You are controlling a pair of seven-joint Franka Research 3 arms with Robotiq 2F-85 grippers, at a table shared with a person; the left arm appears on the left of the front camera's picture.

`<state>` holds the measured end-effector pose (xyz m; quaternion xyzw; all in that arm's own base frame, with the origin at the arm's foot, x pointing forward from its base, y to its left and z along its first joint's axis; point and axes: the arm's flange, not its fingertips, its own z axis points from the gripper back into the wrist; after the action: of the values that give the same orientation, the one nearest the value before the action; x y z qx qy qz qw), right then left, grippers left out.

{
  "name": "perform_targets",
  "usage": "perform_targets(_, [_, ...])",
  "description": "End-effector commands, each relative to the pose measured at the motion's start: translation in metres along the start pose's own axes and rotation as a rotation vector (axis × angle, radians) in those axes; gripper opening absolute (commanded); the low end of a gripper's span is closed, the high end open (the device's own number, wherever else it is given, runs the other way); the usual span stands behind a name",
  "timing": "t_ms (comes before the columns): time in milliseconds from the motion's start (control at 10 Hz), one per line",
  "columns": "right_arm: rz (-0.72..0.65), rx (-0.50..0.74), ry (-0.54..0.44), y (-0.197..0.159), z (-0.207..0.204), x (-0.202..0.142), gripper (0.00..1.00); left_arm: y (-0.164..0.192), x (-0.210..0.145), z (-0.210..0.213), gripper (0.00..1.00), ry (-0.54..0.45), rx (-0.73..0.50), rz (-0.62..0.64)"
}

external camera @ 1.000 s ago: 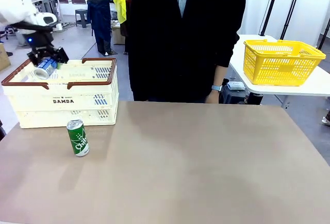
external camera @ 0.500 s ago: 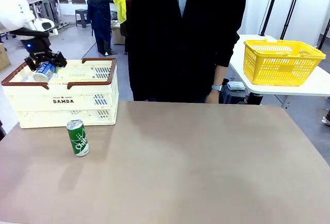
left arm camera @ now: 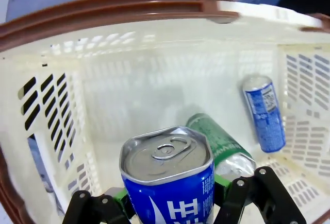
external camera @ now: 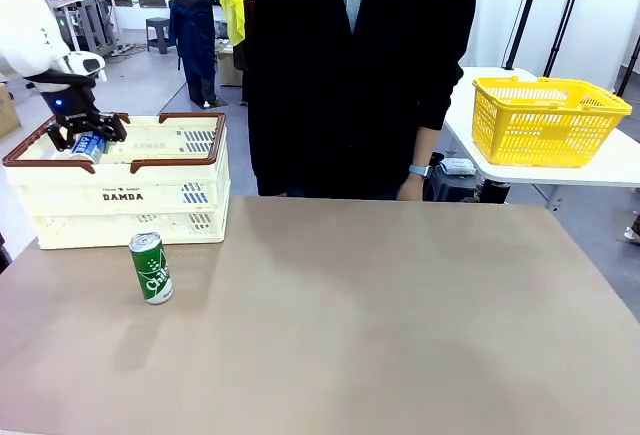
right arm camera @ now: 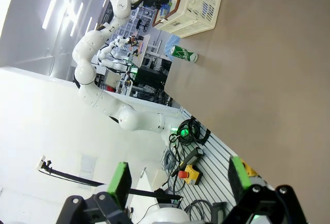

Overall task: Place the drinks into the Shopping basket.
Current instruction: Pick up one drink and place it into the Shopping basket.

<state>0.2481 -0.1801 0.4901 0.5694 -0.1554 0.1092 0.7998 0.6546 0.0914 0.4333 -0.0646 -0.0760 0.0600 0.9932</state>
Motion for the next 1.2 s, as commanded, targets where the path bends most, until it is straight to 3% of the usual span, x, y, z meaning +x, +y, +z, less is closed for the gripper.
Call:
perform_targets(0, [0.018,-0.006,0.017,0.0,0.004,-0.002,1.0,-0.003,0.0,-0.006,0.0,0.007,0.038,0.039])
perform_targets(600, [0.018,-0.006,0.017,0.0,0.004,-0.002,1.0,0.003,0.0,-0.025,0.0,0.074,0.083,0.029])
perform_targets(700, [0.018,-0.006,0.017,0.0,0.004,-0.002,1.0,0.003,0.002,-0.026,0.08,0.081,0.079,0.027])
perform_targets(800, [0.018,-0.006,0.017,0.0,0.004,-0.002,1.0,0.003,0.002,-0.027,0.65,0.088,0.08,0.028])
perform_targets(900, [0.018,-0.006,0.017,0.0,0.004,-0.002,1.0,0.003,0.001,-0.028,1.0,0.094,0.081,0.025])
perform_targets(1100, [0.018,-0.006,0.017,0.0,0.004,-0.002,1.0,0.003,0.002,-0.028,1.0,0.094,0.082,0.027])
